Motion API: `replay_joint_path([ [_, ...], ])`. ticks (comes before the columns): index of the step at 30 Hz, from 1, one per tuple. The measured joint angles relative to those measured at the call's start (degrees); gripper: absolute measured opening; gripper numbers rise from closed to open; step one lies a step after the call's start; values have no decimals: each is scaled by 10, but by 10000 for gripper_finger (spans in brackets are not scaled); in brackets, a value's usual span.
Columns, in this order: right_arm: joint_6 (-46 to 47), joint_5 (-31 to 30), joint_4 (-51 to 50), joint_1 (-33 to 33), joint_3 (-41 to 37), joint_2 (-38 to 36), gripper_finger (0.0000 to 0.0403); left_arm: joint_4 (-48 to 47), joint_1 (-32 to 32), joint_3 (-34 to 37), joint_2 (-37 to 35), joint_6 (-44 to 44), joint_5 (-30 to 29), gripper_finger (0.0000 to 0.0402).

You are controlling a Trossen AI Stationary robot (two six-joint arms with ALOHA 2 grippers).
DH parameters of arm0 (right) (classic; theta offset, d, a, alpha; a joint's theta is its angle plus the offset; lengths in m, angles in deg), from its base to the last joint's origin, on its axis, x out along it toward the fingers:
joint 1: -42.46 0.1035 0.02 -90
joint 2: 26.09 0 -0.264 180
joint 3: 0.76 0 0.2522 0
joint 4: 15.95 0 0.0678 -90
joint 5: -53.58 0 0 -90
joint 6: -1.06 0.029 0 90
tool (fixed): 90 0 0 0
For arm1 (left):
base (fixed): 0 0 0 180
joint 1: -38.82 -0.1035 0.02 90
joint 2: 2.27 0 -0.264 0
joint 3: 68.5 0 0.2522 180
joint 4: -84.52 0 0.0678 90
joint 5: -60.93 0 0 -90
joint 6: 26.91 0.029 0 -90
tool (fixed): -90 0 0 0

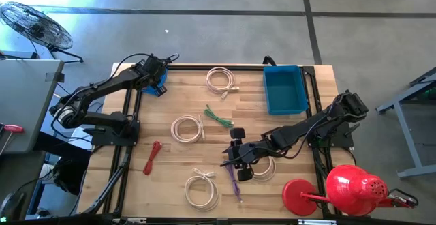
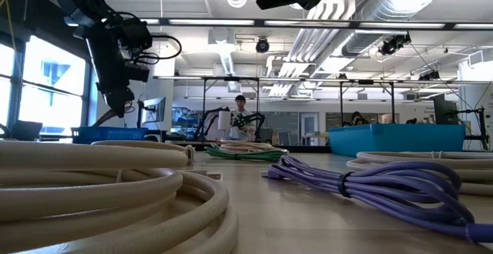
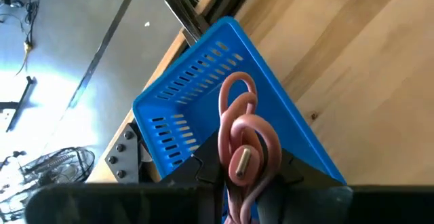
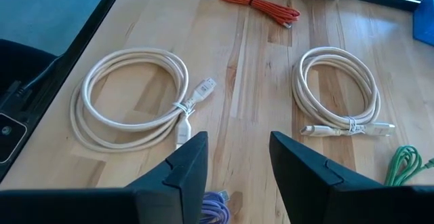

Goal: Pick & Place USB Port
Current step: Put the pink USB cable into the left blue bin, then put the brown HDMI cable into the right blue bin

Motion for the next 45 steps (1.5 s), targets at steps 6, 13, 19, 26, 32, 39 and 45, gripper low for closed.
replay_joint_path([
  [6, 0, 0, 0, 0, 0, 0, 150, 12, 0, 1, 0, 5, -1, 85],
  [13, 5, 4, -2, 0, 0, 0, 151, 18, 0, 1, 0, 5, -8, 177],
  [19, 6, 4, -6, 0, 0, 0, 150, 23, 0, 1, 0, 3, -11, 243],
  [26, 15, 4, -9, 0, 0, 0, 150, 20, 0, 1, 0, 7, -1, 261],
  [32, 15, 4, -15, 0, 0, 0, 150, -27, 1, 1, -8, 104, 190, 261],
  [39, 15, 2, -17, 0, 0, 0, 150, -110, 38, 1, -9, 93, 475, 261],
  [45, 18, -2, -14, 0, 0, 0, 151, -108, 136, 1, -8, -14, 395, 261],
])
